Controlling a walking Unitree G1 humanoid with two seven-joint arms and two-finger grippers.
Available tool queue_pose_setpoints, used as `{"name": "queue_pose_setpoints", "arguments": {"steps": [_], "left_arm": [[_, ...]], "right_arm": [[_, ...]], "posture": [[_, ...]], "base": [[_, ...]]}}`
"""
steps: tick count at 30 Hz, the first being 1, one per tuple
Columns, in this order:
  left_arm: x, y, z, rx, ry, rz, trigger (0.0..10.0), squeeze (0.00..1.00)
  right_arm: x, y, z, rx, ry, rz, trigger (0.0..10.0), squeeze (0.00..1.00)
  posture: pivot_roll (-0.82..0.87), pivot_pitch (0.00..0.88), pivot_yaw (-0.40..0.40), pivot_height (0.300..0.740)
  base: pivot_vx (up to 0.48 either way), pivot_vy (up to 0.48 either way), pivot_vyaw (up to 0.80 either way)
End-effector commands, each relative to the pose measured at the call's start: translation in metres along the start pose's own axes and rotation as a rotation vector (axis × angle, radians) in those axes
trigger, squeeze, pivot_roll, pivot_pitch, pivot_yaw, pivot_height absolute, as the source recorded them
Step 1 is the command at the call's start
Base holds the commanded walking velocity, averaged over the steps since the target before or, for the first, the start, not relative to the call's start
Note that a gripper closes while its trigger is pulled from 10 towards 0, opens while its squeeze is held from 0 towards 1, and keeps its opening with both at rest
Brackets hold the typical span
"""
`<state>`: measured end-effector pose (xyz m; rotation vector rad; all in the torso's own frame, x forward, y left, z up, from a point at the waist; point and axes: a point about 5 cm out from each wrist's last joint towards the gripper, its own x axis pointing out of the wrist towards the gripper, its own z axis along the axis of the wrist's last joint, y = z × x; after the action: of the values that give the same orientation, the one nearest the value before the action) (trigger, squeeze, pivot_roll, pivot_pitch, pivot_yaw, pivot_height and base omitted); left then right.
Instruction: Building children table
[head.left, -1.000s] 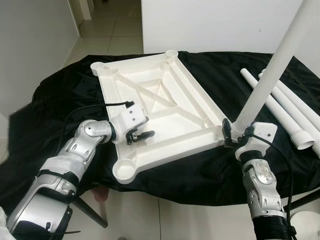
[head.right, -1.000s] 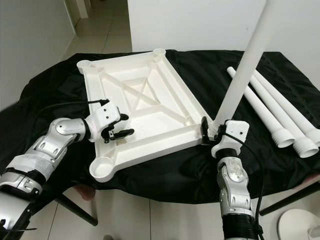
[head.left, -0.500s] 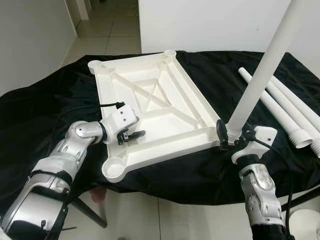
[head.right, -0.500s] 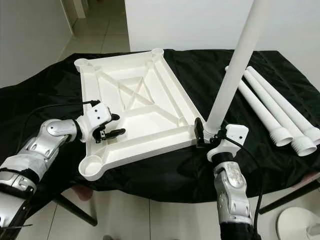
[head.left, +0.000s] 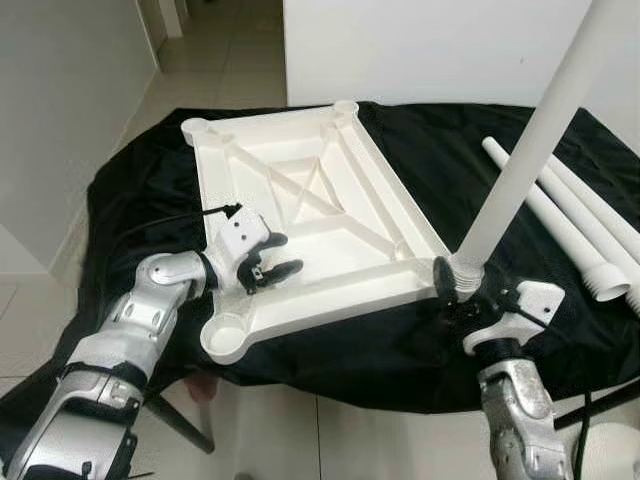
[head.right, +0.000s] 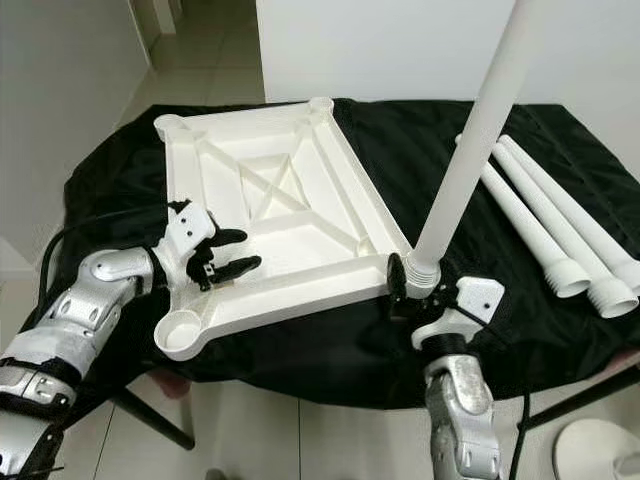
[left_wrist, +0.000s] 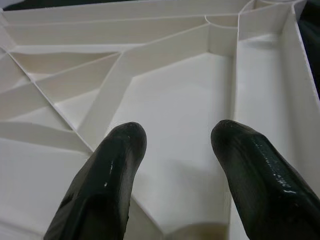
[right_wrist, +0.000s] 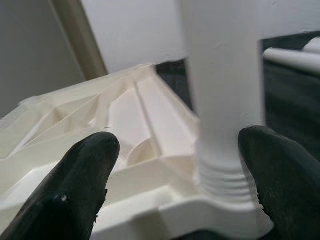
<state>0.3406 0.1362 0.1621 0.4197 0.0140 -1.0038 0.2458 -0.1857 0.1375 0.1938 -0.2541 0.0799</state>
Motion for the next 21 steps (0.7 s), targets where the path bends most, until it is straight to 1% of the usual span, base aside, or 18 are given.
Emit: {"name": "queue_pose_setpoints", "arguments": {"steps": [1,2,3,4,5,6,8,9,10,12,13,16,17,18,19,20,21], "left_arm": [[-0.006,-0.004,-0.001,0.013,0.021,-0.086,10.0,0.0],[-0.007,-0.004,-0.003,0.009,0.034,-0.09,10.0,0.0],[-0.007,-0.004,-0.003,0.009,0.034,-0.09,10.0,0.0],[-0.009,-0.004,-0.003,0.03,0.044,-0.093,10.0,0.0],[-0.009,-0.004,-0.003,0.027,0.045,-0.089,10.0,0.0],[-0.009,-0.004,-0.003,0.027,0.045,-0.089,10.0,0.0],[-0.006,-0.005,0.001,0.025,0.026,-0.077,10.0,0.0],[-0.006,-0.005,0.001,0.025,0.026,-0.077,10.0,0.0],[-0.004,-0.006,0.005,0.019,0.011,-0.071,10.0,0.0],[-0.004,-0.007,0.006,0.018,0.009,-0.07,10.0,0.0],[-0.002,-0.009,0.009,0.02,-0.002,-0.071,10.0,0.0],[-0.002,-0.016,0.019,0.062,-0.036,-0.091,10.0,0.0],[-0.003,-0.017,0.022,0.075,-0.04,-0.091,10.0,0.0],[-0.003,-0.017,0.022,0.075,-0.04,-0.091,10.0,0.0],[-0.003,-0.017,0.023,0.085,-0.041,-0.088,10.0,0.0],[-0.004,-0.015,0.027,0.109,-0.048,-0.071,10.0,0.0],[-0.004,-0.015,0.027,0.109,-0.048,-0.071,10.0,0.0]], "right_arm": [[-0.003,0.005,-0.001,0.015,0.021,0.031,10.0,0.0],[-0.004,0.008,-0.003,0.033,0.036,0.059,10.0,0.0],[-0.004,0.008,-0.003,0.033,0.036,0.059,10.0,0.0],[-0.003,0.011,-0.003,0.045,0.052,0.103,10.0,0.0],[-0.002,0.012,-0.003,0.047,0.07,0.148,10.0,0.0],[-0.002,0.012,-0.003,0.047,0.07,0.148,10.0,0.0],[0.003,0.009,-0.001,0.04,0.096,0.211,10.0,0.0],[0.003,0.009,-0.001,0.04,0.096,0.211,10.0,0.0],[0.007,0.005,0.001,0.024,0.112,0.237,10.0,0.0],[0.008,0.004,0.001,0.02,0.115,0.24,10.0,0.0],[0.011,0.0,0.002,0.012,0.122,0.246,10.0,0.0],[0.021,-0.017,0.007,-0.039,0.14,0.259,10.0,0.0],[0.025,-0.024,0.01,-0.062,0.142,0.254,10.0,0.0],[0.025,-0.024,0.01,-0.062,0.142,0.254,10.0,0.0],[0.028,-0.03,0.012,-0.078,0.142,0.247,10.0,0.0],[0.033,-0.041,0.017,-0.101,0.147,0.236,10.0,0.0],[0.033,-0.041,0.017,-0.101,0.147,0.236,10.0,0.0]], "posture": [[-0.04,0.061,0.019,0.74],[-0.04,0.059,0.018,0.74],[-0.04,0.059,0.018,0.74],[-0.04,0.058,0.021,0.74],[-0.04,0.057,0.021,0.74],[-0.04,0.057,0.021,0.74],[-0.05,0.059,0.021,0.74],[-0.05,0.059,0.021,0.74],[-0.05,0.06,0.021,0.74],[-0.05,0.06,0.021,0.74],[-0.05,0.063,0.018,0.74],[-0.04,0.066,0.016,0.74],[-0.04,0.07,0.013,0.74],[-0.04,0.07,0.013,0.74],[-0.04,0.07,0.013,0.74],[-0.03,0.075,0.009,0.74],[-0.03,0.075,0.009,0.74]], "base": [[0.0,0.0,0.0],[0.0,0.0,0.0],[0.0,0.0,0.0],[0.0,0.0,0.0],[0.0,0.0,0.0],[0.0,0.0,0.0],[0.0,0.0,0.0],[0.0,0.0,0.0],[0.0,0.0,0.0],[0.0,0.0,0.0],[0.0,0.0,0.0],[0.0,0.0,0.0],[0.0,0.0,0.0],[0.0,0.0,0.0],[0.0,0.0,0.0],[0.0,0.0,0.0],[0.0,0.0,0.0]]}}
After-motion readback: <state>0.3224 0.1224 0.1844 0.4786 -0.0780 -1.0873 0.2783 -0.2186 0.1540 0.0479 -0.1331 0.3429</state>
